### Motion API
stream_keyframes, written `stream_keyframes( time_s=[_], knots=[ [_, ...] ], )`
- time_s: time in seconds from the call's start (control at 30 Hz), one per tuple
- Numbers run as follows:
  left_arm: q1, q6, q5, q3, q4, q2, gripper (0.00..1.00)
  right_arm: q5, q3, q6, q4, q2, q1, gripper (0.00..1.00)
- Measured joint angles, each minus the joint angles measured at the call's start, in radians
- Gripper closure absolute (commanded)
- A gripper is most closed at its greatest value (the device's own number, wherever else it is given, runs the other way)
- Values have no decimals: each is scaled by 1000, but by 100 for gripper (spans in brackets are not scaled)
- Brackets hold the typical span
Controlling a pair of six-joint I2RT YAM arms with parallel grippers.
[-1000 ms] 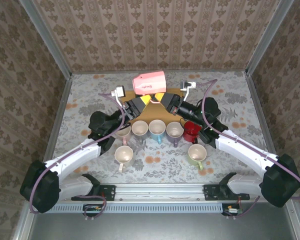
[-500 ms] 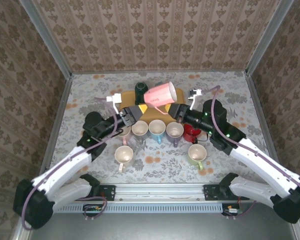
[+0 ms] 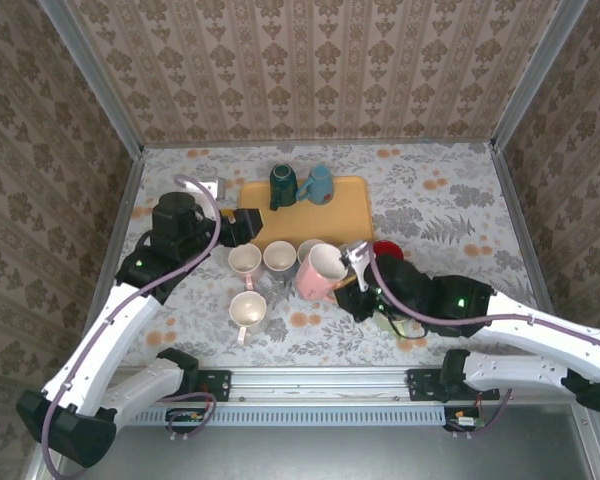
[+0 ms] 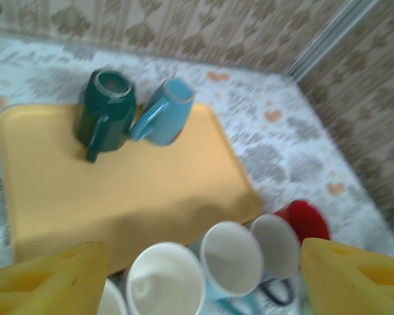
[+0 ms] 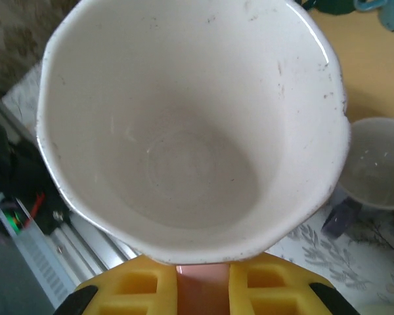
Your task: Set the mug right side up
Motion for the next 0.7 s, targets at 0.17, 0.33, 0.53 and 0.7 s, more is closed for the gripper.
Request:
stream_keyframes(
  time_s=[0.17, 0.33, 0.53, 0.7],
  knots=[
    [0, 83, -87, -8, -52, -8, 21, 113, -19, 32, -27, 67, 173, 100],
    [37, 103, -112, -63, -40, -52, 21, 176, -72, 51, 9, 227, 256, 100],
    [41, 111, -121, -72, -38, -77, 22, 222, -117, 67, 69, 347, 266, 100],
    [41, 111, -120, -72, -37, -84, 22, 250, -121, 80, 131, 367, 251, 100]
  ],
)
